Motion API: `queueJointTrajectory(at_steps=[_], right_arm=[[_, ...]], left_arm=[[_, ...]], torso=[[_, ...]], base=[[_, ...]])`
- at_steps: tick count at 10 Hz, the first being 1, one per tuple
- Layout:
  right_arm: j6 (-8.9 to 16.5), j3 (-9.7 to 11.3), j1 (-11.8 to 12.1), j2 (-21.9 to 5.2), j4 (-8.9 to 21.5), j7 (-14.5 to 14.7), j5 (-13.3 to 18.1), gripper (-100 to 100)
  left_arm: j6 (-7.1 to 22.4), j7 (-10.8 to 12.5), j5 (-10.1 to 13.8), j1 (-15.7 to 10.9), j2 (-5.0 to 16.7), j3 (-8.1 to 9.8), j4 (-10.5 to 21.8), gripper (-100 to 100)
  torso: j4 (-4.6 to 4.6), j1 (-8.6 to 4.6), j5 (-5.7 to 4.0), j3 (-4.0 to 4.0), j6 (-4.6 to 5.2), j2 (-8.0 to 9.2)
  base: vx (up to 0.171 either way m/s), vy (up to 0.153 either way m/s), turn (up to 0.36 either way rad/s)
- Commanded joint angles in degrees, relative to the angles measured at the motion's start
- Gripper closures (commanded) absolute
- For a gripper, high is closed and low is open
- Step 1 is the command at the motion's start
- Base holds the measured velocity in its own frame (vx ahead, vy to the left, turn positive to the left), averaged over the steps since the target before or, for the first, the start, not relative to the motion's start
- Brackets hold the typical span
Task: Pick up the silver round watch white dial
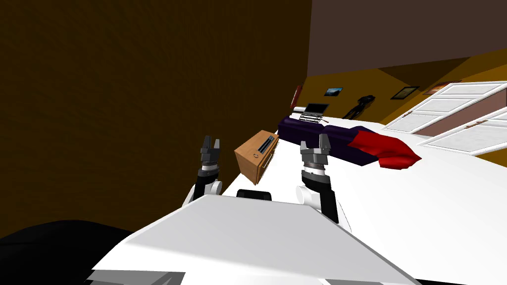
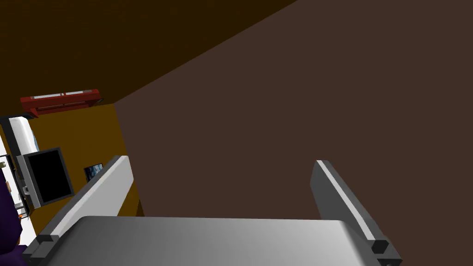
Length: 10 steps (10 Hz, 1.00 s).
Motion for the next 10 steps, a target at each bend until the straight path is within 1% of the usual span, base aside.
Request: queueJointTrajectory(at_steps=[1, 3, 5, 6, 7, 8, 9, 10], right_arm=[[0.00, 0.00, 0.00, 0.00, 0.00, 0.00, 0.00, 0], [0.00, 0.00, 0.00, 0.00, 0.00, 0.00, 0.00, 0], [0.00, 0.00, 0.00, 0.00, 0.00, 0.00, 0.00, 0], [0.00, 0.00, 0.00, 0.00, 0.00, 0.00, 0.00, 0], [0.00, 0.00, 0.00, 0.00, 0.00, 0.00, 0.00, 0], [0.00, 0.00, 0.00, 0.00, 0.00, 0.00, 0.00, 0], [0.00, 0.00, 0.00, 0.00, 0.00, 0.00, 0.00, 0], [0.00, 0.00, 0.00, 0.00, 0.00, 0.00, 0.00, 0]], left_arm=[[1.94, -0.12, 0.35, -1.21, 1.78, 0.67, 0.89, -100], [4.81, -0.32, 0.85, -2.99, 3.21, 1.64, 2.20, -100], [8.04, -0.63, 1.53, -5.46, 4.30, 2.94, 3.99, -100], [8.77, -0.63, 1.53, -5.46, 4.30, 2.94, 3.99, -100], [10.89, -0.83, 1.92, -6.91, 4.72, 3.69, 5.06, -100], [11.12, -0.83, 1.92, -6.91, 4.72, 3.69, 5.06, -100], [13.33, -1.07, 2.33, -8.49, 5.08, 4.50, 6.25, -100], [13.71, -1.07, 2.33, -8.49, 5.08, 4.50, 6.25, -100]], torso=[[0.00, 0.00, 0.00, 0.00, 0.00, 0.00], [0.00, 0.04, 0.01, -0.01, 0.00, -0.02], [-0.01, 0.04, 0.01, -0.02, 0.00, -0.03], [-0.01, 0.03, 0.01, -0.02, 0.00, -0.04], [-0.01, 0.01, 0.00, -0.02, 0.00, -0.03], [-0.01, 0.01, 0.01, -0.03, 0.00, -0.04], [-0.01, 0.00, 0.00, -0.02, 0.00, -0.03], [-0.01, 0.00, 0.00, -0.02, 0.00, -0.03]], base=[[0.000, 0.005, 0.057], [0.001, 0.006, 0.066], [0.004, 0.005, 0.071], [0.005, -0.001, 0.025], [0.004, -0.001, 0.055], [0.003, -0.003, 0.024], [0.003, -0.002, 0.048], [0.003, -0.003, 0.031]])
